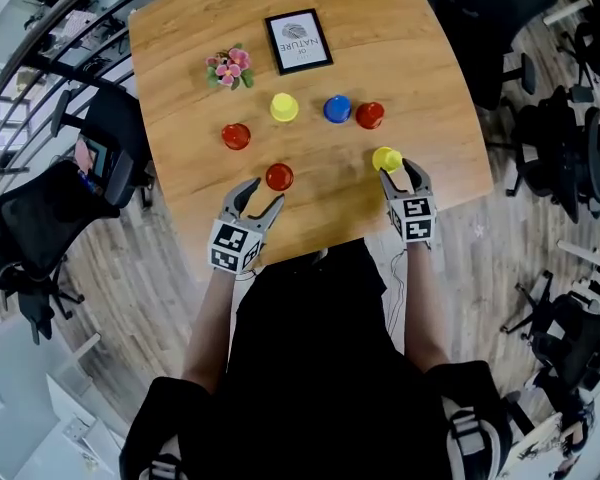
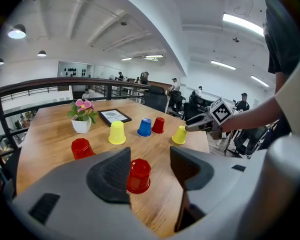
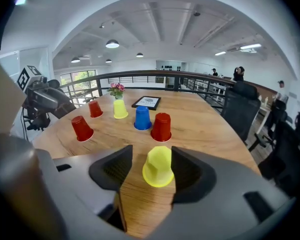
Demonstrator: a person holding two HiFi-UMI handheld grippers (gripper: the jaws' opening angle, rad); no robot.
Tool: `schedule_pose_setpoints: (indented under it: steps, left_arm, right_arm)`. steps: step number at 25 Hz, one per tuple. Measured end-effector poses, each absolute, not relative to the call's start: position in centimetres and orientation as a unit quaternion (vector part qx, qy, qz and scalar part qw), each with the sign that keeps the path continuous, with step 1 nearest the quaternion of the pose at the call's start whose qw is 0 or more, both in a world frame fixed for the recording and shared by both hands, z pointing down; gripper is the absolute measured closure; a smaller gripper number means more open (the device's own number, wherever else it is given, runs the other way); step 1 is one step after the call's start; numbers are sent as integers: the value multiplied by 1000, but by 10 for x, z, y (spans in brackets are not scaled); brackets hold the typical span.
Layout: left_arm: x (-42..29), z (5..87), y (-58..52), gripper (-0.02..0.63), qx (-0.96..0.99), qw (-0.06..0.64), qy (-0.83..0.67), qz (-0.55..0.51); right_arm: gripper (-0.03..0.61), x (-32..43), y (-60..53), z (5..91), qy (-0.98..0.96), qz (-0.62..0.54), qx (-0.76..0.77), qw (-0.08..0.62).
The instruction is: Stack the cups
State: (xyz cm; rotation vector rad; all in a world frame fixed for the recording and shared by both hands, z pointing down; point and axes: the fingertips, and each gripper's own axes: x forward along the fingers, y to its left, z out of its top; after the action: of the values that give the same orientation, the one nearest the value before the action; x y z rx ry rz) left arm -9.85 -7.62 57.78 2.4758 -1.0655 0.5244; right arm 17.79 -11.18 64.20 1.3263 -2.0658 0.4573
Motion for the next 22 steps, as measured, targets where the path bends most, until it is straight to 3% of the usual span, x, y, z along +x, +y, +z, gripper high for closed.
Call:
schedule_pose_setpoints:
  steps: [13,22]
  left_arm:
    - [-98,645,-86,362,851,275,-381,234]
    - [-91,664,-93,362,844,269,-383,263]
  right_arm:
    - [324,185,-124,676,-784,202,481,336]
    - [342,149,-123,677,-806,196,441,342]
